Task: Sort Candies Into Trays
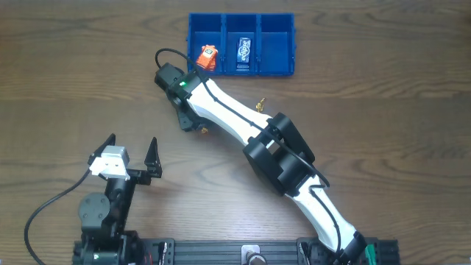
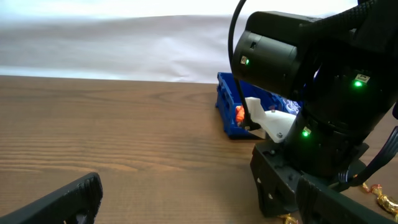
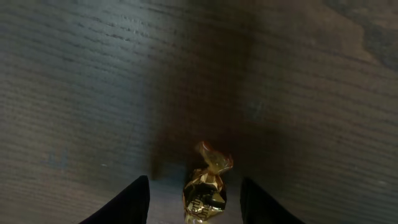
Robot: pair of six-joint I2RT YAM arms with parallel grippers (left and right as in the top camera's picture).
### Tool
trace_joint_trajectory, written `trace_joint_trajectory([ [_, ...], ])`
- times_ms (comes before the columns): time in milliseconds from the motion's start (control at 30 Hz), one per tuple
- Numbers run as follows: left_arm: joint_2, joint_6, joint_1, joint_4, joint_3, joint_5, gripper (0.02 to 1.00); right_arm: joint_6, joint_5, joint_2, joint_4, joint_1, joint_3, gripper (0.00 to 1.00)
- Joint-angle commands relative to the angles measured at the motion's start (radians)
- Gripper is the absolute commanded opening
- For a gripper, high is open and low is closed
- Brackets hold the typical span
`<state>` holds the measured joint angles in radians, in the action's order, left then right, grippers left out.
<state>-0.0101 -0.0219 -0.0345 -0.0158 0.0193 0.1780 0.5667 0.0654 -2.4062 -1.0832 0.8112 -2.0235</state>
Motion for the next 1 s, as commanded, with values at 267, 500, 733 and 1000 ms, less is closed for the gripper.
trace_joint_trajectory([
  [267, 0.006, 0.008, 0.004, -0.044, -0.014, 0.022, 0.998, 0.002, 0.03, 0.019, 0.0, 0.002, 0.009, 0.373],
  [500, 0.006, 0.008, 0.004, -0.044, -0.014, 0.022, 0.996, 0.002, 0.03, 0.008, 0.002, 0.002, 0.009, 0.332],
  [733, 0.006, 0.008, 0.004, -0.044, -0.014, 0.022, 0.996, 0.006, 0.03, 0.005, 0.003, 0.002, 0.009, 0.264],
  [1000, 0.006, 0.008, 0.004, -0.044, -0.014, 0.022, 0.998, 0.006, 0.03, 0.003, 0.005, 0.002, 0.009, 0.231],
])
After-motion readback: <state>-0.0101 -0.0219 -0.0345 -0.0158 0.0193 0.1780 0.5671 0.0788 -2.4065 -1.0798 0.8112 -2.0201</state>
